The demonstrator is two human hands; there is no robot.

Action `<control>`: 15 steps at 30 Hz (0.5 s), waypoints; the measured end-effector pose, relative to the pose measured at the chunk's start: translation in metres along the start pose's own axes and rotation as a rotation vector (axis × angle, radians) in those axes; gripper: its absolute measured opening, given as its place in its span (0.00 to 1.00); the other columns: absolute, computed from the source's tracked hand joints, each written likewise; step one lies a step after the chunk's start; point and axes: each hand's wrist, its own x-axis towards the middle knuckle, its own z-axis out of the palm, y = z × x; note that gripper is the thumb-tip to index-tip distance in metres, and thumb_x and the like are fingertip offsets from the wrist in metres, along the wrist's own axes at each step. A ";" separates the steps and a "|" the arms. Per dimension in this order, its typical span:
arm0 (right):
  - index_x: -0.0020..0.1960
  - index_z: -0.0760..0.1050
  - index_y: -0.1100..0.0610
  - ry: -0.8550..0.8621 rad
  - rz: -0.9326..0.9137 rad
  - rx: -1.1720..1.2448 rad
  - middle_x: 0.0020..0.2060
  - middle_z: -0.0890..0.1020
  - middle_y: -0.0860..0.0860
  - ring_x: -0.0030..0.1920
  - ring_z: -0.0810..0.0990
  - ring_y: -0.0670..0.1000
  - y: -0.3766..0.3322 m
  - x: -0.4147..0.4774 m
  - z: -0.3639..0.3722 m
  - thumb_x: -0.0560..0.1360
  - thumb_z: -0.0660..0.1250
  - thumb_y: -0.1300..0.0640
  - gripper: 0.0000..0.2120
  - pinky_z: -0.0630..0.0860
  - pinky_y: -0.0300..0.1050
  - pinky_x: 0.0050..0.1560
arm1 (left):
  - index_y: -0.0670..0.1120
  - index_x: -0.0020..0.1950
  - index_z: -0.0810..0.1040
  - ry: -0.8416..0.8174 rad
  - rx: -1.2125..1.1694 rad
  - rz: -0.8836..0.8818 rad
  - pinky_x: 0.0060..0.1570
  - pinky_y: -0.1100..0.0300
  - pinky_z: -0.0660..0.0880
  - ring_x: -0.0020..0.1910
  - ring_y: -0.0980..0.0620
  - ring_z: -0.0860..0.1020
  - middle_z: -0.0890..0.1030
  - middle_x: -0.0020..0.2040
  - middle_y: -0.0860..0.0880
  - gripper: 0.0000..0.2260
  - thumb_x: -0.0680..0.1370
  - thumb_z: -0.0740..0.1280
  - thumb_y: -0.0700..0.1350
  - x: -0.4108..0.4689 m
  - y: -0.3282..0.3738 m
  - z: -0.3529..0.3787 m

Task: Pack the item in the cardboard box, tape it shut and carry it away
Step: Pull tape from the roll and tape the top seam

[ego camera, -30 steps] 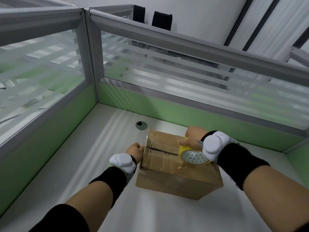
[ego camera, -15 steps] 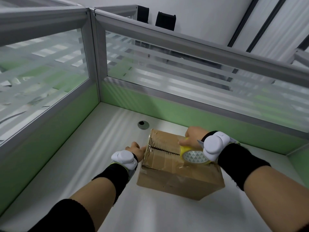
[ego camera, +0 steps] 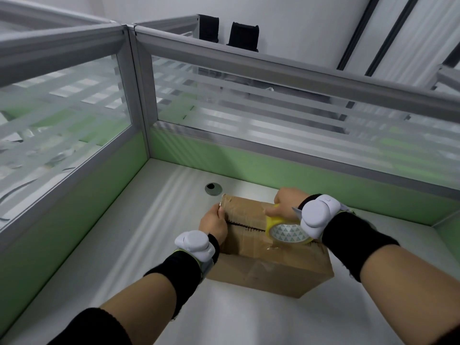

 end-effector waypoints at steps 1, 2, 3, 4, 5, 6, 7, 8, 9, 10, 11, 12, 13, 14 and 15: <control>0.27 0.56 0.56 0.001 -0.006 0.007 0.25 0.59 0.51 0.26 0.57 0.51 0.000 0.000 0.000 0.74 0.63 0.47 0.25 0.54 0.42 0.30 | 0.41 0.63 0.70 0.000 0.011 0.004 0.53 0.58 0.66 0.60 0.43 0.73 0.76 0.61 0.40 0.16 0.82 0.50 0.46 -0.001 0.000 0.000; 0.27 0.56 0.56 0.004 -0.009 0.015 0.25 0.58 0.51 0.26 0.56 0.51 0.001 0.000 0.000 0.75 0.63 0.47 0.25 0.54 0.42 0.30 | 0.41 0.63 0.70 -0.001 0.020 0.010 0.54 0.58 0.67 0.60 0.43 0.74 0.76 0.61 0.40 0.16 0.82 0.50 0.46 0.000 0.001 0.000; 0.27 0.56 0.56 0.007 -0.012 0.022 0.25 0.58 0.51 0.26 0.56 0.50 0.001 -0.001 0.000 0.75 0.63 0.48 0.25 0.54 0.42 0.30 | 0.42 0.63 0.70 -0.006 0.031 0.019 0.54 0.58 0.67 0.60 0.43 0.73 0.76 0.62 0.40 0.16 0.82 0.50 0.46 0.000 0.000 0.000; 0.27 0.55 0.56 0.009 -0.014 0.028 0.25 0.58 0.51 0.26 0.56 0.50 0.001 -0.001 0.000 0.75 0.63 0.48 0.25 0.53 0.42 0.29 | 0.42 0.64 0.70 -0.012 0.043 0.030 0.54 0.58 0.66 0.60 0.42 0.73 0.76 0.62 0.41 0.16 0.82 0.50 0.46 0.000 -0.001 0.001; 0.27 0.55 0.56 0.011 -0.016 0.034 0.25 0.58 0.51 0.26 0.56 0.50 0.001 -0.001 0.000 0.75 0.63 0.48 0.25 0.53 0.42 0.29 | 0.43 0.64 0.70 -0.019 0.052 0.042 0.52 0.59 0.66 0.60 0.42 0.73 0.77 0.62 0.41 0.16 0.82 0.50 0.46 -0.001 -0.003 0.001; 0.27 0.55 0.56 0.013 -0.017 0.041 0.25 0.58 0.51 0.26 0.56 0.50 0.002 -0.001 0.000 0.74 0.63 0.48 0.25 0.53 0.42 0.29 | 0.45 0.64 0.70 -0.025 0.057 0.054 0.51 0.60 0.64 0.60 0.42 0.74 0.77 0.61 0.42 0.16 0.82 0.50 0.47 -0.001 -0.005 0.002; 0.27 0.56 0.56 0.015 -0.017 0.049 0.25 0.58 0.51 0.26 0.56 0.50 0.002 -0.001 0.001 0.74 0.63 0.48 0.24 0.53 0.42 0.29 | 0.46 0.64 0.69 -0.029 0.059 0.063 0.49 0.60 0.63 0.60 0.42 0.74 0.77 0.61 0.42 0.15 0.82 0.50 0.47 -0.002 -0.007 0.002; 0.27 0.56 0.56 0.014 -0.017 0.056 0.25 0.59 0.51 0.26 0.56 0.50 0.003 -0.002 0.001 0.74 0.63 0.48 0.24 0.53 0.42 0.29 | 0.46 0.64 0.69 -0.030 0.059 0.069 0.49 0.61 0.63 0.59 0.42 0.74 0.77 0.61 0.43 0.15 0.82 0.50 0.48 -0.002 -0.008 0.003; 0.27 0.56 0.56 0.013 -0.018 0.062 0.25 0.59 0.51 0.26 0.57 0.50 0.003 -0.001 0.001 0.74 0.63 0.48 0.24 0.54 0.42 0.29 | 0.47 0.64 0.70 -0.026 0.060 0.070 0.49 0.61 0.63 0.59 0.41 0.74 0.78 0.60 0.43 0.15 0.82 0.50 0.48 -0.001 -0.009 0.003; 0.27 0.56 0.56 0.013 -0.021 0.066 0.26 0.59 0.51 0.26 0.57 0.50 0.003 -0.001 0.001 0.75 0.63 0.48 0.24 0.54 0.42 0.29 | 0.47 0.63 0.71 -0.020 0.065 0.065 0.48 0.60 0.63 0.58 0.41 0.75 0.78 0.60 0.43 0.15 0.81 0.51 0.48 -0.001 -0.010 0.004; 0.27 0.56 0.56 0.014 -0.024 0.074 0.26 0.58 0.51 0.26 0.56 0.51 0.003 -0.001 0.002 0.75 0.63 0.48 0.25 0.53 0.42 0.29 | 0.47 0.62 0.71 -0.014 0.075 0.053 0.47 0.60 0.63 0.57 0.40 0.75 0.79 0.58 0.42 0.15 0.81 0.51 0.48 0.000 -0.010 0.004; 0.27 0.56 0.56 0.019 -0.025 0.085 0.26 0.58 0.51 0.26 0.56 0.51 0.003 0.000 0.002 0.75 0.63 0.47 0.25 0.53 0.42 0.29 | 0.46 0.61 0.72 -0.008 0.086 0.042 0.47 0.59 0.64 0.56 0.40 0.75 0.79 0.57 0.42 0.14 0.81 0.51 0.48 0.001 -0.010 0.004; 0.27 0.55 0.56 0.026 -0.024 0.096 0.26 0.58 0.51 0.26 0.56 0.51 0.004 0.000 0.003 0.74 0.64 0.47 0.25 0.53 0.42 0.30 | 0.46 0.60 0.73 -0.002 0.094 0.037 0.46 0.59 0.64 0.55 0.40 0.75 0.79 0.56 0.42 0.14 0.81 0.51 0.47 0.001 -0.010 0.005; 0.27 0.55 0.56 0.034 -0.023 0.106 0.26 0.58 0.51 0.27 0.56 0.51 0.004 0.000 0.003 0.74 0.64 0.48 0.25 0.53 0.43 0.30 | 0.46 0.60 0.73 0.004 0.099 0.035 0.46 0.60 0.64 0.55 0.41 0.75 0.80 0.56 0.42 0.14 0.81 0.52 0.47 0.001 -0.009 0.005; 0.27 0.55 0.56 0.040 -0.023 0.112 0.26 0.58 0.51 0.27 0.56 0.51 0.004 0.000 0.004 0.74 0.64 0.48 0.25 0.53 0.43 0.30 | 0.45 0.60 0.73 0.010 0.102 0.035 0.46 0.60 0.63 0.55 0.41 0.75 0.80 0.56 0.42 0.14 0.81 0.52 0.47 0.001 -0.009 0.005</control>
